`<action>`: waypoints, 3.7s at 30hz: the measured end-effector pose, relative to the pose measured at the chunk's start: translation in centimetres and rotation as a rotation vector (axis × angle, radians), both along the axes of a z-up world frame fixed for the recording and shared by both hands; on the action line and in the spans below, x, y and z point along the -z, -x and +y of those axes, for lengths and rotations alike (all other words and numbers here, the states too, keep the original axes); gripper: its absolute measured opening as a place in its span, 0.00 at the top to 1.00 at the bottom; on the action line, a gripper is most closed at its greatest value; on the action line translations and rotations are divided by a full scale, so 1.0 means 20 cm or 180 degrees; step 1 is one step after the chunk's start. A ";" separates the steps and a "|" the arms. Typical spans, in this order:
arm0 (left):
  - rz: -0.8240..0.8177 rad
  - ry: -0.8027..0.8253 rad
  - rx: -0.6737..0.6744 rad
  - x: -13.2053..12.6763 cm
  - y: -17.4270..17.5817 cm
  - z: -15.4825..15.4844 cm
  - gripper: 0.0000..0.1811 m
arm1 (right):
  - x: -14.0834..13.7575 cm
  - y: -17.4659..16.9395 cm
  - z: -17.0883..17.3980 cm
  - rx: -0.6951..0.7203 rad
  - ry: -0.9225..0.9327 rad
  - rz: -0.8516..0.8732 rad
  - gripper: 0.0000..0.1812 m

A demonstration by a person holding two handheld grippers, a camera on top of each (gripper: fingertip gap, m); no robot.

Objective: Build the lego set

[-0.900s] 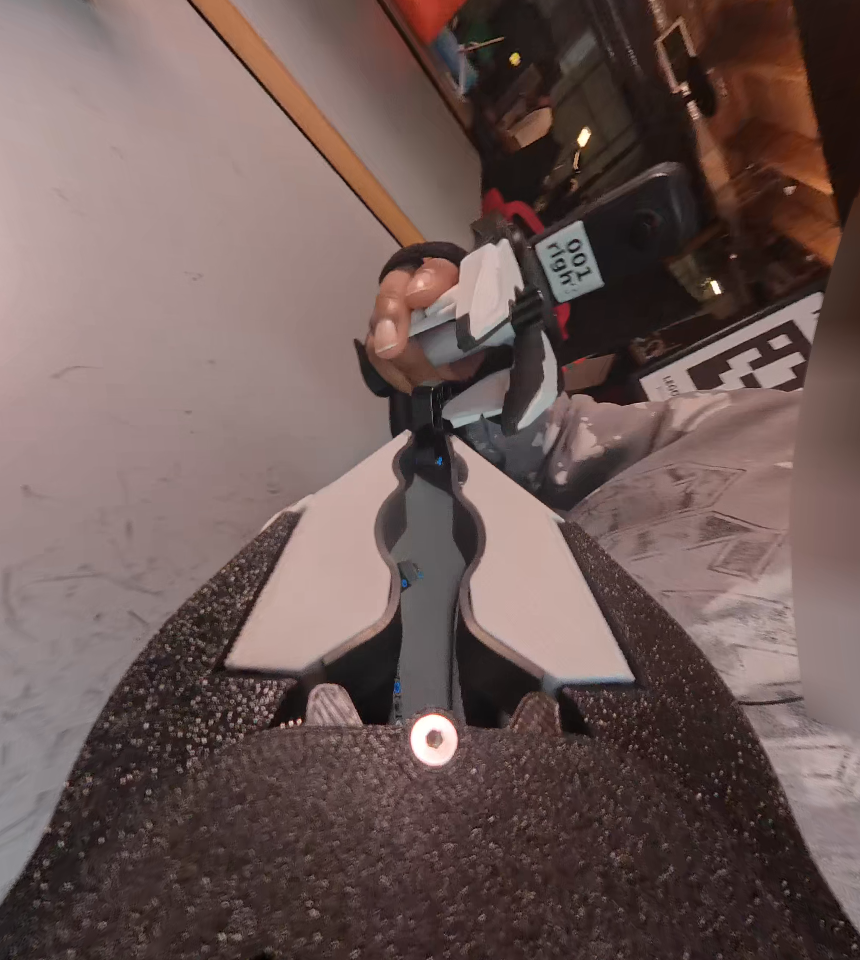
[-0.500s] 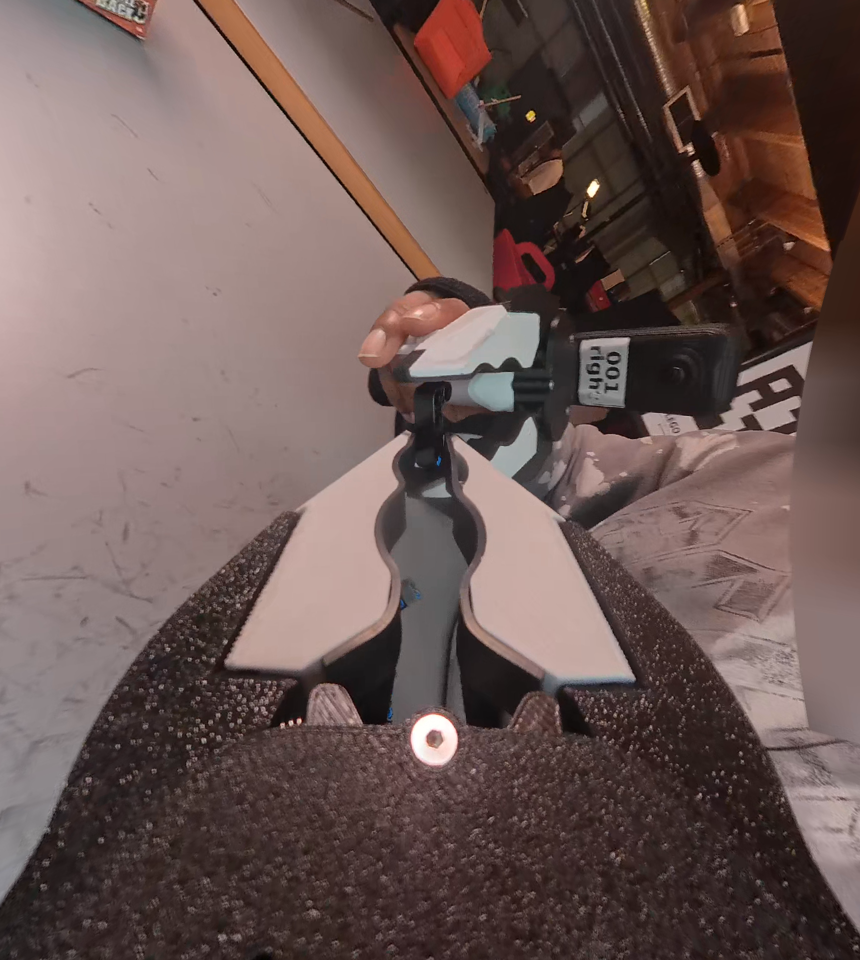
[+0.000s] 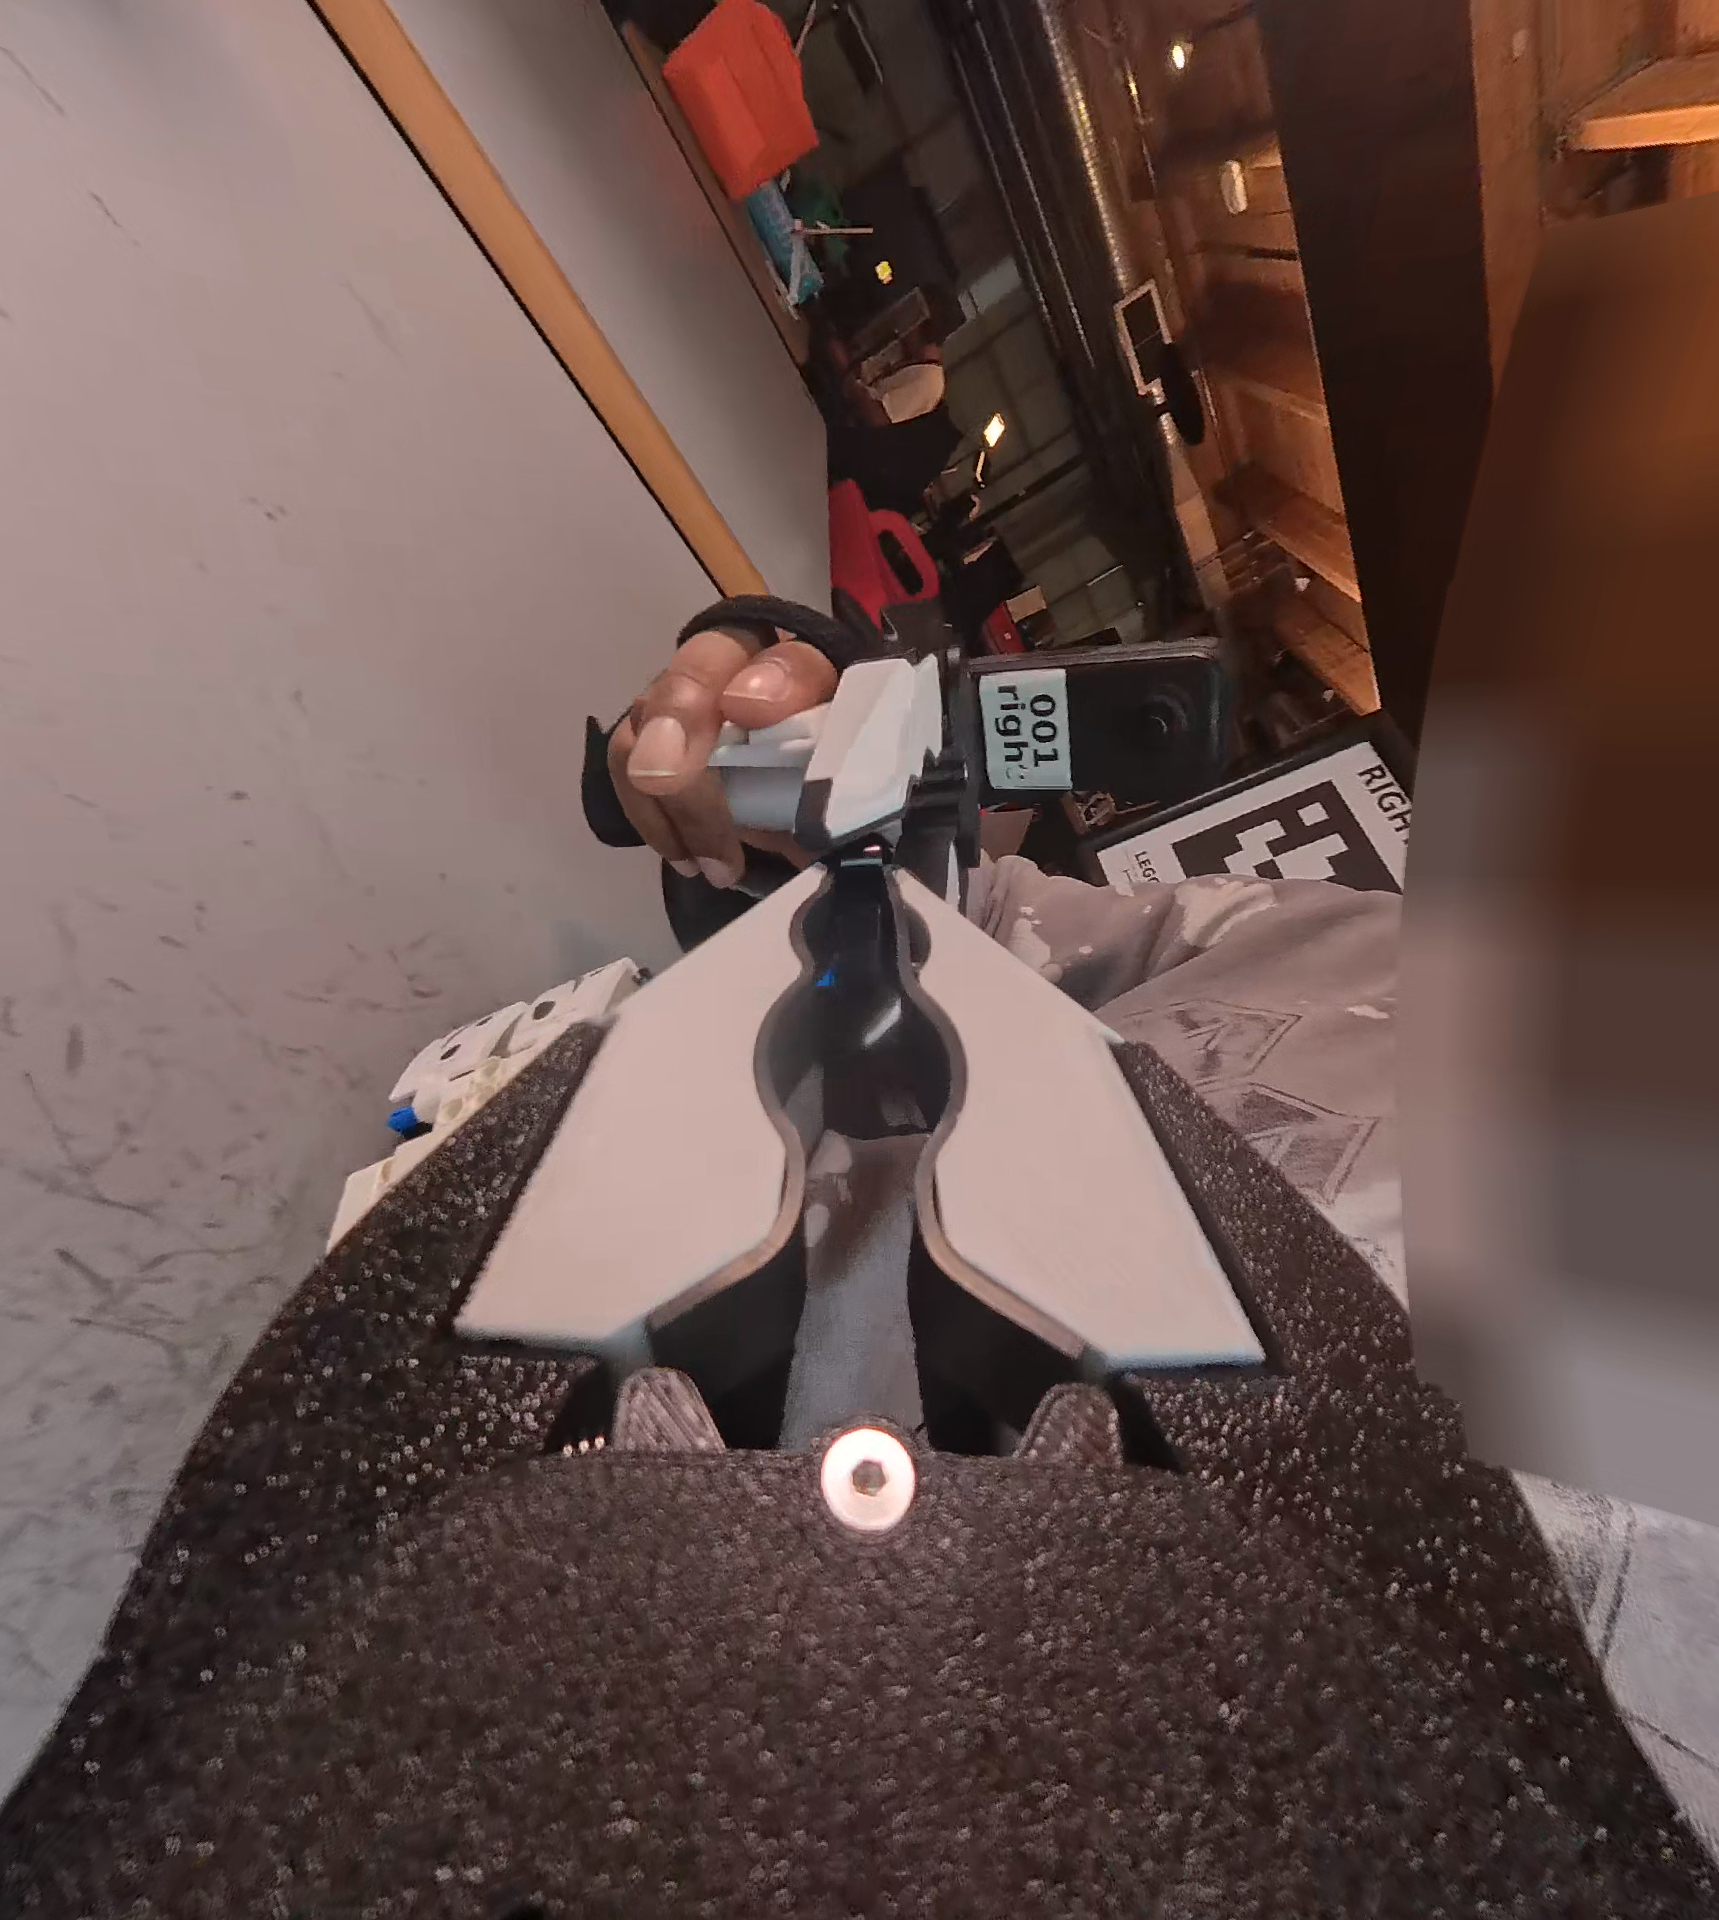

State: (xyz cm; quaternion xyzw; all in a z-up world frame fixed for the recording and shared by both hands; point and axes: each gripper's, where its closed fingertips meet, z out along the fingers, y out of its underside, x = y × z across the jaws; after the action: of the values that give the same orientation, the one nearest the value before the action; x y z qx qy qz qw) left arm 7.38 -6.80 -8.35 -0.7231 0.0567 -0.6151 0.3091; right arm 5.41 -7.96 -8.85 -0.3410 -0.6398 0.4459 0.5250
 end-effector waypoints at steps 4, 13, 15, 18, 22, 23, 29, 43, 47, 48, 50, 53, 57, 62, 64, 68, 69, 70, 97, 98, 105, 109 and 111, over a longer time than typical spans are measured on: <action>0.0075 0.0052 -0.0171 0.02 0.03 0.03 0.97 | 0.02 0.01 0.03 0.0210 -0.0189 -0.0148 0.81; 0.0194 0.0024 -0.0167 0.05 0.05 0.02 0.96 | 0.06 0.01 0.04 0.0189 -0.0213 -0.0334 0.82; 0.0430 -0.0159 -0.0051 0.03 0.06 -0.01 0.89 | 0.08 -0.02 0.05 0.0037 -0.0097 -0.0533 0.82; 0.1303 -0.0600 -0.0039 0.07 0.16 -0.03 0.84 | 0.15 -0.08 0.06 -0.0249 0.0283 -0.1000 0.82; 0.2203 -0.0769 0.0302 0.24 0.24 -0.09 0.76 | 0.23 -0.09 -0.05 -0.0527 0.0485 -0.1280 0.82; 0.2276 -0.0766 0.0405 0.29 0.24 -0.11 0.76 | 0.26 -0.09 -0.06 -0.0523 0.0474 -0.1352 0.82; 0.2533 -0.0831 0.0701 0.45 0.20 -0.15 0.81 | 0.31 -0.07 -0.05 -0.0432 0.0541 -0.1452 0.82; 0.2512 -0.1068 0.0653 0.46 0.19 -0.11 0.92 | 0.32 -0.08 -0.07 -0.0549 0.0783 -0.1455 0.82; 0.2493 -0.1110 0.0640 0.46 0.19 -0.11 0.93 | 0.32 -0.08 -0.07 -0.0535 0.0840 -0.1445 0.82; 0.2487 -0.1109 0.0633 0.45 0.19 -0.11 0.93 | 0.32 -0.08 -0.07 -0.0533 0.0849 -0.1446 0.82; 0.2479 -0.1099 0.0617 0.45 0.19 -0.11 0.93 | 0.32 -0.08 -0.07 -0.0523 0.0865 -0.1447 0.82; 0.2477 -0.1099 0.0599 0.45 0.19 -0.11 0.93 | 0.32 -0.07 -0.07 -0.0498 0.0869 -0.1433 0.82; 0.2453 -0.1080 0.0580 0.45 0.19 -0.11 0.93 | 0.32 -0.07 -0.07 -0.0442 0.0885 -0.1415 0.82; 0.2442 -0.1069 0.0574 0.45 0.19 -0.10 0.93 | 0.32 -0.07 -0.07 -0.0381 0.0883 -0.1407 0.82; 0.2443 -0.1067 0.0572 0.46 0.19 -0.10 0.93 | 0.32 -0.07 -0.07 -0.0357 0.0886 -0.1405 0.82; 0.2424 -0.1052 0.0551 0.46 0.19 -0.10 0.93 | 0.32 -0.07 -0.07 -0.0323 0.0876 -0.1400 0.82; 0.2418 -0.1048 0.0545 0.46 0.19 -0.10 0.93 | 0.32 -0.08 -0.07 -0.0321 0.0881 -0.1397 0.82; 0.2408 -0.1044 0.0543 0.46 0.19 -0.10 0.93 | 0.32 -0.07 -0.07 -0.0315 0.0883 -0.1389 0.82; 0.2418 -0.1044 0.0560 0.46 0.19 -0.10 0.93 | 0.33 -0.07 -0.08 -0.0358 0.0940 -0.1381 0.82; 0.2420 -0.1045 0.0561 0.46 0.19 -0.10 0.93 | 0.33 -0.07 -0.08 -0.0364 0.0955 -0.1376 0.82; 0.2409 -0.1048 0.0558 0.46 0.19 -0.10 0.93 | 0.31 -0.06 -0.07 -0.0372 0.1047 -0.1321 0.82; 0.2397 -0.1045 0.0559 0.46 0.19 -0.11 0.92 | 0.31 -0.06 -0.07 -0.0374 0.1038 -0.1328 0.82; 0.2394 -0.1049 0.0560 0.45 0.18 -0.11 0.92 | 0.31 -0.06 -0.08 -0.0380 0.1036 -0.1326 0.82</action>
State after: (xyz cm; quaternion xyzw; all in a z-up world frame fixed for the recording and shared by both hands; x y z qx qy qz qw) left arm 3.69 -8.95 -17.39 -0.8306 0.3248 -0.3151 0.3246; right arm 6.70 -9.47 -15.07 -0.4669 -0.6729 0.4932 0.2931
